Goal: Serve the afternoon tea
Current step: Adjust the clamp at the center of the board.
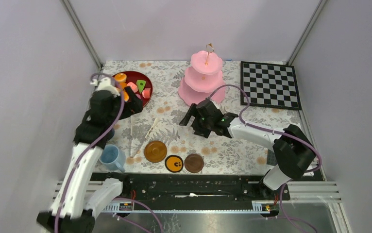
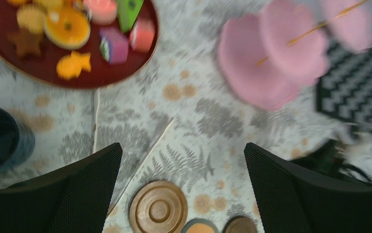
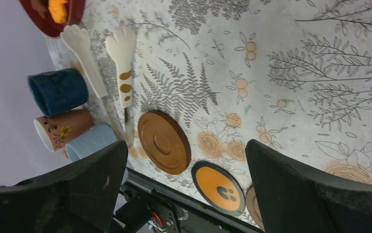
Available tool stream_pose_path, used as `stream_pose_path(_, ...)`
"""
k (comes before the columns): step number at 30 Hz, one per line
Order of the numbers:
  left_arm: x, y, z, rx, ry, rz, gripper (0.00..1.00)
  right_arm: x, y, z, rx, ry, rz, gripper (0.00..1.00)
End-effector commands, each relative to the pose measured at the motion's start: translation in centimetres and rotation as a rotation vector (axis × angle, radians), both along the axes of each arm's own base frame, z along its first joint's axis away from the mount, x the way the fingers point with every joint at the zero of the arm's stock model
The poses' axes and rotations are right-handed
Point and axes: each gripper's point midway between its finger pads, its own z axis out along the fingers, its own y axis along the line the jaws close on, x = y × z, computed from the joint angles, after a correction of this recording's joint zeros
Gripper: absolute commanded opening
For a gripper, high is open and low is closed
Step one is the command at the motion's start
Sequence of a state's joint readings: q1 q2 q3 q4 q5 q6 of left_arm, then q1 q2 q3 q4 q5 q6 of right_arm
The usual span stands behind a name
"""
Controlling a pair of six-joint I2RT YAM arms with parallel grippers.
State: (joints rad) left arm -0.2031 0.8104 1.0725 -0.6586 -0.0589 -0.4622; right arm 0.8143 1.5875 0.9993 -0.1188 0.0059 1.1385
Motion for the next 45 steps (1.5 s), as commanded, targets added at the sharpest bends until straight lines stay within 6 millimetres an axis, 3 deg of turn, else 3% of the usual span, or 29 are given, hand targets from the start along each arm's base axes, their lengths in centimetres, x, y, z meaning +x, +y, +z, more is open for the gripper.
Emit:
stream_pose_path(1, 2.1, 0.6, -9.2, -0.028, 0.303, 0.084, 0.99, 1.0, 0.6, 4.6, 0.090, -0.134, 0.006, 0.98)
stream_pose_path(6, 4.2, -0.8, -14.8, -0.123, 0.430, 0.024, 0.89, 0.3, -3.1, 5.7, 0.046, -0.235, -0.046, 0.98)
stream_pose_path(11, 5.1, -2.7, -20.2, -0.017, 0.542, -0.005, 0.88, 0.0, -6.9, 7.7, 0.021, -0.364, -0.126, 0.98)
stream_pose_path(16, 5.5, -4.6, -23.1, 0.106, 0.574, -0.013, 0.85, -0.2, -9.6, 10.4, 0.013, -0.486, -0.178, 0.98)
stream_pose_path(19, 5.5, -4.8, -24.5, 0.167, 0.593, -0.004, 0.84, -0.4, -11.2, 11.8, 0.010, -0.553, -0.214, 0.98)
stream_pose_path(25, 6.0, -5.0, -25.5, 0.286, 0.597, 0.023, 0.72, -0.8, -13.6, 12.0, -0.012, -0.608, -0.273, 0.98)
stream_pose_path(33, 5.6, -5.2, -25.5, 0.397, 0.581, 0.041, 0.59, -1.1, -13.8, 11.9, -0.022, -0.617, -0.254, 0.98)
stream_pose_path(40, 6.4, -5.3, -25.5, 0.434, 0.593, 0.031, 0.29, -1.1, -13.6, 11.4, -0.033, -0.608, -0.236, 0.98)
stream_pose_path(45, 7.4, -5.3, -23.9, 0.473, 0.572, 0.022, 0.11, -1.2, -13.7, 11.6, -0.031, -0.616, -0.232, 0.98)
